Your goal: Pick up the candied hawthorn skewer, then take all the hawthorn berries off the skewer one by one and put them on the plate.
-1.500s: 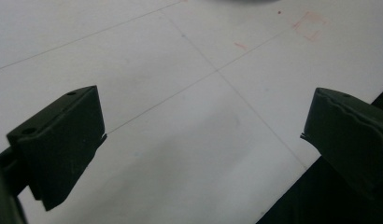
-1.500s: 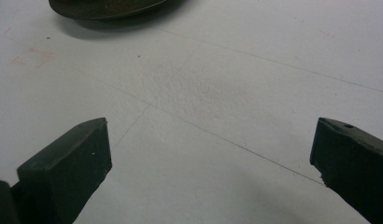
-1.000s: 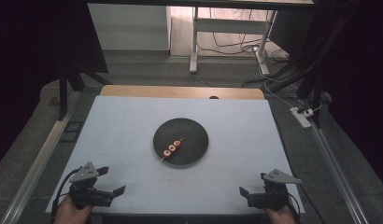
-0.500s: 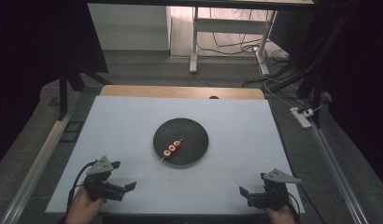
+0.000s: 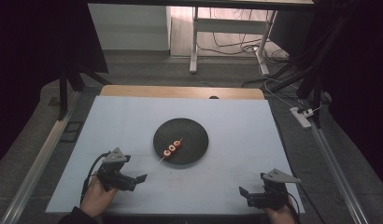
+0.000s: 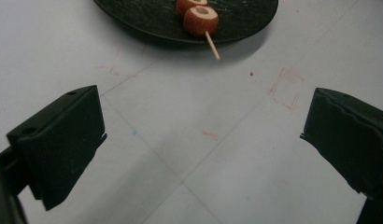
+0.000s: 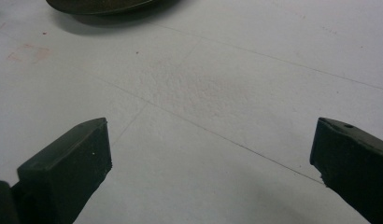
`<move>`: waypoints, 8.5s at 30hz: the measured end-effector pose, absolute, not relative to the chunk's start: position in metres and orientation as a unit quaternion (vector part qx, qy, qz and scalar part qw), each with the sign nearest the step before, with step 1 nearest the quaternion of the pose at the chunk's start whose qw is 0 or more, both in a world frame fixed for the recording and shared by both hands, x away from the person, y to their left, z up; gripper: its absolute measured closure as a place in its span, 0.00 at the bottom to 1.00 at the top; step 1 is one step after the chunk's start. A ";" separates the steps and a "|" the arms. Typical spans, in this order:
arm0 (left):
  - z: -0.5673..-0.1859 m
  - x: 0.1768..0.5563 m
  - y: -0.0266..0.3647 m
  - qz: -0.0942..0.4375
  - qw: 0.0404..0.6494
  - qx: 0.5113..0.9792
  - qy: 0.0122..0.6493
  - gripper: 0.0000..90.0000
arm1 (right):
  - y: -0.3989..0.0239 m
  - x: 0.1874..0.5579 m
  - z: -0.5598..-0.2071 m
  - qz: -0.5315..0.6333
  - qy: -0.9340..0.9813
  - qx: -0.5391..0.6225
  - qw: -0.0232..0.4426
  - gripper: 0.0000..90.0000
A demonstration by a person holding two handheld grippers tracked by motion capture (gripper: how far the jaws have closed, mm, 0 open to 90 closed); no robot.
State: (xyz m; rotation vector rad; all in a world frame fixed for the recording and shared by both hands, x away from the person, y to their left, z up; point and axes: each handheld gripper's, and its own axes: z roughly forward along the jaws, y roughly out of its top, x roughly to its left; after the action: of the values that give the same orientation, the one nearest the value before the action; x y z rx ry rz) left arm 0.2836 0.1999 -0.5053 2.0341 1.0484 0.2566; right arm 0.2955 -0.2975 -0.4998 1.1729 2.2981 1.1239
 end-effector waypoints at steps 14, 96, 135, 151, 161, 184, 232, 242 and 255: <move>-0.510 0.310 0.170 0.098 0.378 0.839 0.379 0.00 | -0.297 0.296 -0.500 0.392 0.808 0.410 0.161 0.00; -0.490 0.309 0.156 0.093 0.485 0.810 0.318 0.99 | -0.296 0.296 -0.500 0.391 0.812 0.402 0.160 0.00; -0.494 0.302 0.160 0.100 0.519 0.797 0.293 0.99 | -0.276 0.296 -0.486 0.492 0.783 0.356 0.135 0.00; -0.503 0.304 0.156 0.086 0.535 0.786 0.298 0.99 | -0.226 0.328 -0.477 0.519 0.789 0.318 0.082 0.00; -0.513 0.306 0.154 0.084 0.538 0.781 0.307 0.99 | -0.191 0.349 -0.482 0.529 0.786 0.316 0.048 0.00; -0.513 0.304 0.152 0.085 0.544 0.782 0.293 0.99 | -0.146 0.386 -0.474 0.563 0.767 0.308 -0.009 0.45; -0.504 0.302 0.148 0.082 0.535 0.787 0.297 1.00 | -0.149 0.392 -0.474 0.573 0.754 0.316 -0.046 0.72; -0.507 0.301 0.151 0.082 0.527 0.791 0.300 1.00 | -0.153 0.392 -0.473 0.573 0.748 0.335 -0.007 0.72; -0.502 0.297 0.164 0.093 0.538 0.780 0.306 1.00 | -0.198 0.407 -0.461 0.581 0.713 0.389 0.050 0.72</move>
State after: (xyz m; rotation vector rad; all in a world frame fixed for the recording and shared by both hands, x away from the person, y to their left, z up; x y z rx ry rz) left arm 0.2969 0.1636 -0.5023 1.8566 0.7280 0.2213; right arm 0.4066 -0.1977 -0.4606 1.1861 2.1701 1.7707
